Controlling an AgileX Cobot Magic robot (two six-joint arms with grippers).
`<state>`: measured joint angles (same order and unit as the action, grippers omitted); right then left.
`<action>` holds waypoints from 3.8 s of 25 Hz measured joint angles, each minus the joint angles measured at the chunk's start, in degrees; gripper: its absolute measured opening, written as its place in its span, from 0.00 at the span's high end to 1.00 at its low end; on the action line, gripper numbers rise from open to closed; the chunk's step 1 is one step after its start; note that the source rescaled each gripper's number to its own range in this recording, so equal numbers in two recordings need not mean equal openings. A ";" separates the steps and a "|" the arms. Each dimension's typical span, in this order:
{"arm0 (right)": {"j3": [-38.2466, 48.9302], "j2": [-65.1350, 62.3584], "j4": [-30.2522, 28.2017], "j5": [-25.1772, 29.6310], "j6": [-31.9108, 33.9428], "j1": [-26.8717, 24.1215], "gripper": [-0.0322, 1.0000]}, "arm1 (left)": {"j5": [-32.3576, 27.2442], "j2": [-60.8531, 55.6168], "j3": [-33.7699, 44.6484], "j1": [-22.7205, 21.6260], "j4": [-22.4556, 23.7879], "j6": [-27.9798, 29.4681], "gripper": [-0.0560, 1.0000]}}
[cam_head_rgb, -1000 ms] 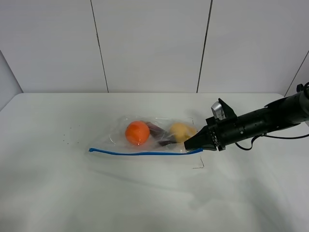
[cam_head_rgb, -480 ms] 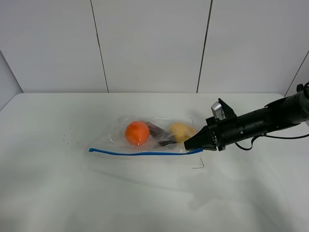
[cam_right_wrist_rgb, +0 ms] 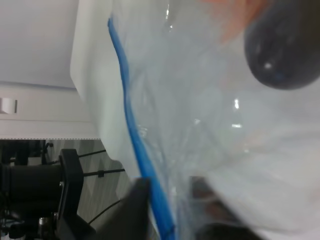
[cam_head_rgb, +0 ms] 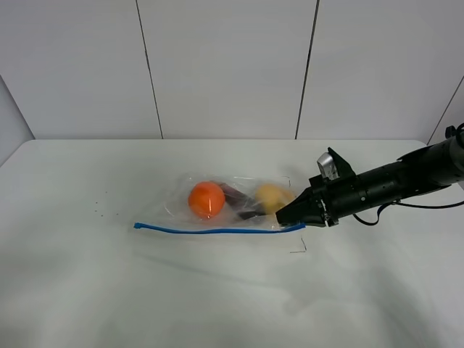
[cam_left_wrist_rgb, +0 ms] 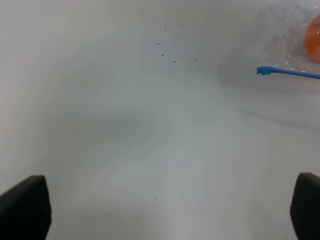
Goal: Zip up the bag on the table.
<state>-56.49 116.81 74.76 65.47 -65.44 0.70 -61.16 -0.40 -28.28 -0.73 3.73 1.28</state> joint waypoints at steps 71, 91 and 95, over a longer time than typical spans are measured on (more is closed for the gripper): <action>9.70 -36.91 -78.78 -24.81 64.64 -0.06 0.00 | 0.00 0.00 0.00 0.00 0.00 0.00 0.00; 23.45 -95.81 -75.31 -16.02 64.64 -0.06 0.00 | 0.00 0.00 0.00 0.00 0.00 0.00 0.00; 25.53 -104.25 -74.76 -13.29 64.64 -0.06 0.00 | 0.00 0.00 0.00 0.00 0.00 0.00 0.00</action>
<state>-30.96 12.56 0.00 52.18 -0.79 0.64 -61.16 -0.40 -28.28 -0.73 3.73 1.28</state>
